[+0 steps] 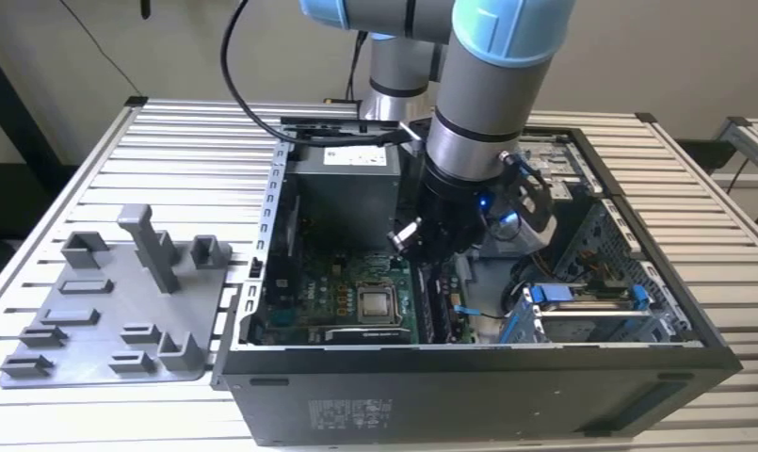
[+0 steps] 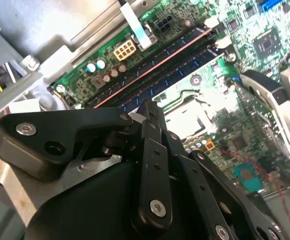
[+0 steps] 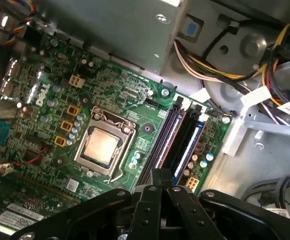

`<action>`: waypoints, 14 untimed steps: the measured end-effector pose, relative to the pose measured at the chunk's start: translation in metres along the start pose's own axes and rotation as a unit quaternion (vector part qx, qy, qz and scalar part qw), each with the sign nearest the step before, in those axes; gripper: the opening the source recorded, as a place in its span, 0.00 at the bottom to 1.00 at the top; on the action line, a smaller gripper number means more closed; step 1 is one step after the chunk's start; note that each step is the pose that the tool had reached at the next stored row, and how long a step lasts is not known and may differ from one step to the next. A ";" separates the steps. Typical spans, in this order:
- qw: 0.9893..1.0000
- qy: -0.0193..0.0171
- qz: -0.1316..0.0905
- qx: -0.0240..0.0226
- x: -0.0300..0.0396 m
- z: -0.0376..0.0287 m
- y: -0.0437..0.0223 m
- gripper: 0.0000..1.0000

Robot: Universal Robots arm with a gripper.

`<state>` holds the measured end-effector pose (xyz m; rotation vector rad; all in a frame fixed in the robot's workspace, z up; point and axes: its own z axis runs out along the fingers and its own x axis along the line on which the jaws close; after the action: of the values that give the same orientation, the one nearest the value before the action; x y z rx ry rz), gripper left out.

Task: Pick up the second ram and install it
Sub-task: 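Press down the second ram until it locks into place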

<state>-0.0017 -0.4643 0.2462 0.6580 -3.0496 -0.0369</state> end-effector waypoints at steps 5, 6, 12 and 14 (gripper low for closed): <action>0.999 0.001 -0.045 0.001 0.0000 0.0007 0.0000 0.11; 0.999 0.001 -0.054 0.001 0.0000 0.0008 0.0000 0.11; 0.994 0.003 -0.108 0.002 0.0000 0.0020 -0.0001 0.11; 0.992 0.003 -0.127 0.002 0.0000 0.0024 -0.0001 0.11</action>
<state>-0.0016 -0.4643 0.2437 1.0401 -2.9393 -0.0319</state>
